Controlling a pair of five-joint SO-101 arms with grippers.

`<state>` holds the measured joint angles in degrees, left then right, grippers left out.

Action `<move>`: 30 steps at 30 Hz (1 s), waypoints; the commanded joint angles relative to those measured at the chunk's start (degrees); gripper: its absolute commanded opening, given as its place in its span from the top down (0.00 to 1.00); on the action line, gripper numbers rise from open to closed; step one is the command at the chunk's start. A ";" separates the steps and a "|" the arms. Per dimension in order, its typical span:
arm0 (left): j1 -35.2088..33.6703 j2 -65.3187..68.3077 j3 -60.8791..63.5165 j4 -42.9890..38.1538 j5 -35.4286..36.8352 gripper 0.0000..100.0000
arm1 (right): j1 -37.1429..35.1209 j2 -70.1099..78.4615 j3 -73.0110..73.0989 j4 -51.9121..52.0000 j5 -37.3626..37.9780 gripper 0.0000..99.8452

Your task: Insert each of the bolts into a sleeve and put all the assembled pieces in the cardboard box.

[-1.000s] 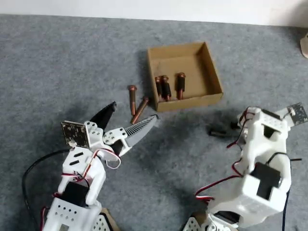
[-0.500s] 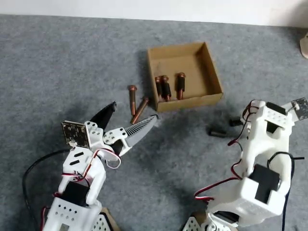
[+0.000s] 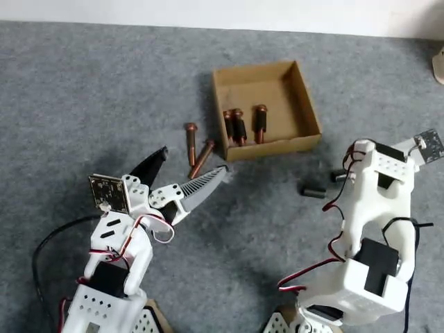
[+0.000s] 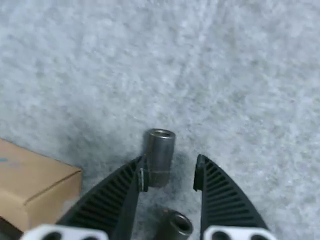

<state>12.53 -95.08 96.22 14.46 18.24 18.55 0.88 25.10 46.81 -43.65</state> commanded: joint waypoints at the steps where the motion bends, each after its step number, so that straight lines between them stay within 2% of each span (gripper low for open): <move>1: 1.01 -0.22 1.36 0.00 -0.35 0.55 | -1.54 -2.68 -2.68 -2.07 -2.20 0.86; 12: 1.01 -0.22 1.36 0.00 -0.35 0.55 | -1.45 11.21 -2.77 -9.98 -2.99 0.86; 17: 1.01 -0.22 1.10 0.00 -0.35 0.55 | -1.19 13.49 -4.44 -9.71 -3.34 0.87; 20: 1.01 -0.22 -0.31 0.44 -0.26 0.55 | -1.63 13.23 -5.32 -3.74 -6.07 1.00; 30: 1.01 -0.13 -5.23 8.26 0.09 0.55 | -8.13 -0.84 -11.91 22.11 -3.96 1.00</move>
<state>12.53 -95.08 95.78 20.79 18.24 13.98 8.18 16.04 63.60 -49.19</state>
